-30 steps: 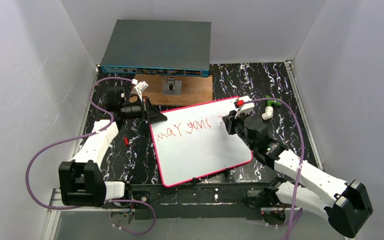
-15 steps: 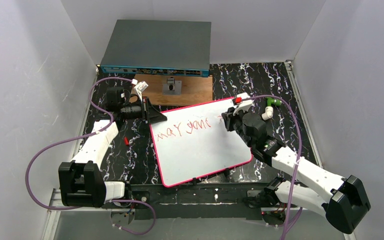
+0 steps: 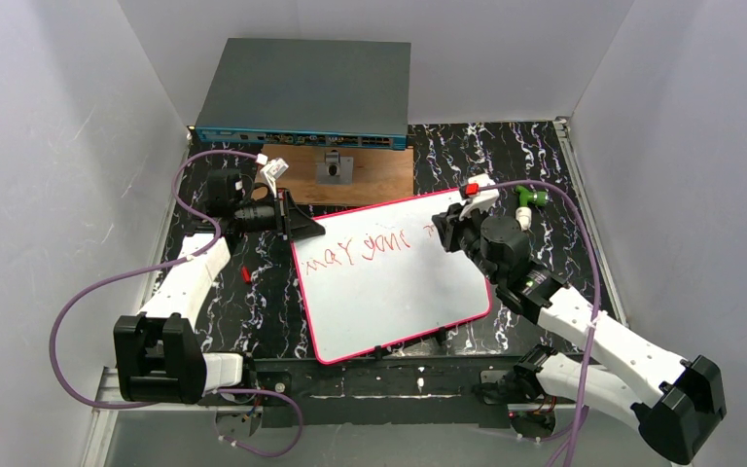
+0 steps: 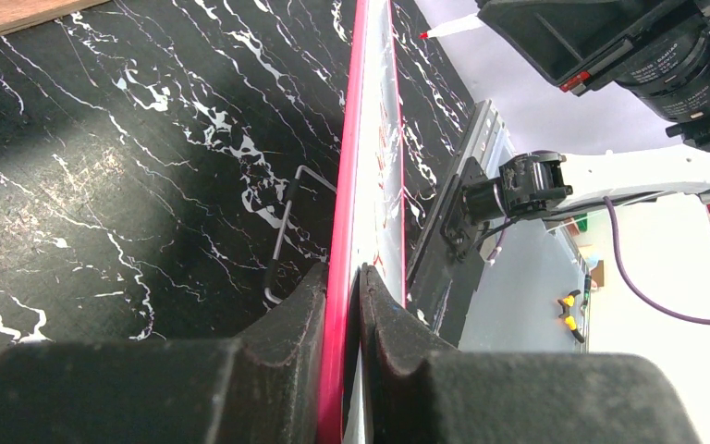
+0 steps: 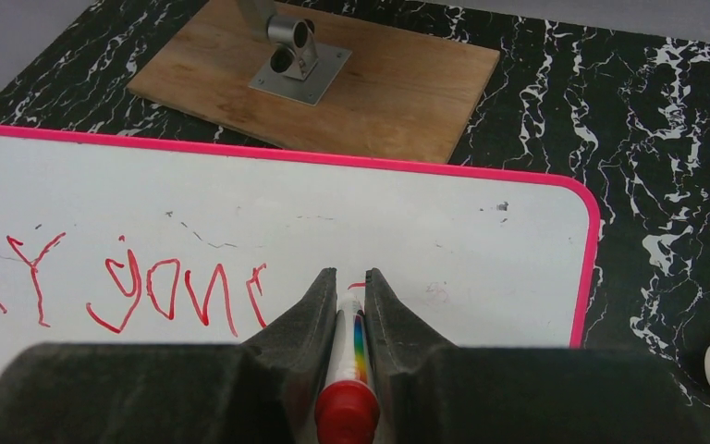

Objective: Write a sentence on the whiteboard

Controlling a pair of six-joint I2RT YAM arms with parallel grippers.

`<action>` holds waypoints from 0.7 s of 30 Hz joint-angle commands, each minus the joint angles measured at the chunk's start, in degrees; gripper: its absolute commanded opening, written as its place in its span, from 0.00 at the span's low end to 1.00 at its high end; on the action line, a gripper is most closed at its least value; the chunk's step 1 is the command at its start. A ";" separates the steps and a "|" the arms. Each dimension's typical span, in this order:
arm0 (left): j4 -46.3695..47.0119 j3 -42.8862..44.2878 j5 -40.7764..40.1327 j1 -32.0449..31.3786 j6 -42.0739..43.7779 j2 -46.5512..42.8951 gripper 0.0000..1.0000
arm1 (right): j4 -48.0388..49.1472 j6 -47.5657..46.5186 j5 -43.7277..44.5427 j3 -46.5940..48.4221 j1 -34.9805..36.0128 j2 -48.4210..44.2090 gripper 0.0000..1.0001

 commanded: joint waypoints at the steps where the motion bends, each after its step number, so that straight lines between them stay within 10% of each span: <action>1: 0.36 -0.99 -10.80 -0.37 8.73 -1.07 0.00 | -0.04 0.63 0.59 2.80 -0.16 1.21 0.01; 21: 0.33 -0.84 -10.88 -0.36 10.31 -0.99 0.00 | 2.53 3.01 0.61 3.63 -0.16 7.43 0.01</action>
